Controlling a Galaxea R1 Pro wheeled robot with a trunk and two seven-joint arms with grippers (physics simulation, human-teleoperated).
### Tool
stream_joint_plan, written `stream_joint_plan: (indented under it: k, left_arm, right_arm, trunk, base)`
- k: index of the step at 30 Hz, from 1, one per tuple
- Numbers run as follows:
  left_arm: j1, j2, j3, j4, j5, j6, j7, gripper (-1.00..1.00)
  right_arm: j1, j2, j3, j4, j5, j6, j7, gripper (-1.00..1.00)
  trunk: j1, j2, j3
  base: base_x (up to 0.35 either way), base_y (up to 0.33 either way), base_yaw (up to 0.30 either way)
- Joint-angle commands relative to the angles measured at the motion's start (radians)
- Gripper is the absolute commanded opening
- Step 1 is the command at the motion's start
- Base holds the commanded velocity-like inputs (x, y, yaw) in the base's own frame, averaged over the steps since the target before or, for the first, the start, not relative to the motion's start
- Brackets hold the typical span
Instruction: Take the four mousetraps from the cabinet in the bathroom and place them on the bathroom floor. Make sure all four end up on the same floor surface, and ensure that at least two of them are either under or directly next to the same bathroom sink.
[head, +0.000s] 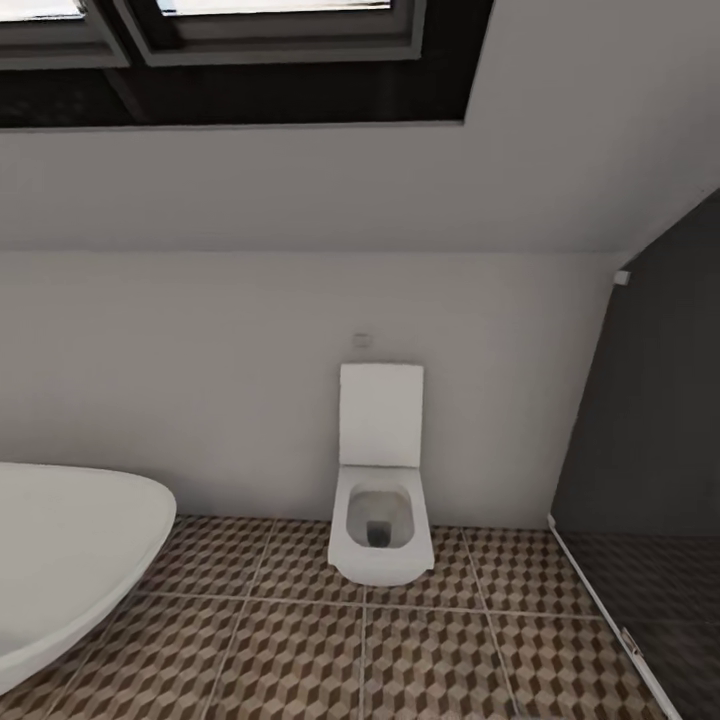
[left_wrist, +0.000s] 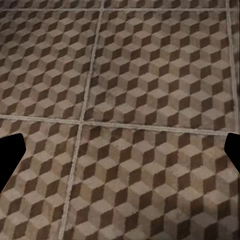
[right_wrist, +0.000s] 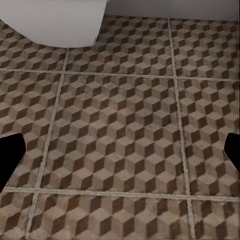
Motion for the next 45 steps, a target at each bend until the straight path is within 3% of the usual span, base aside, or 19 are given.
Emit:
stream_joint_plan:
  k: [1, 45]
  left_arm:
    - [0.0, 0.0, 0.0, -0.001, 0.0, -0.002, 0.002, 1.0]
    - [0.0, 0.0, 0.0, 0.001, -0.001, -0.002, 0.003, 1.0]
  right_arm:
    - [0.0, 0.0, 0.001, 0.0, 0.001, -0.002, -0.002, 1.0]
    - [0.0, 0.0, -0.001, 0.0, 0.001, -0.002, -0.002, 1.0]
  trunk:
    - [0.0, 0.0, -0.001]
    - [0.0, 0.0, -0.001]
  base:
    - [0.0, 0.0, -0.273]
    - [0.0, 0.0, -0.274]
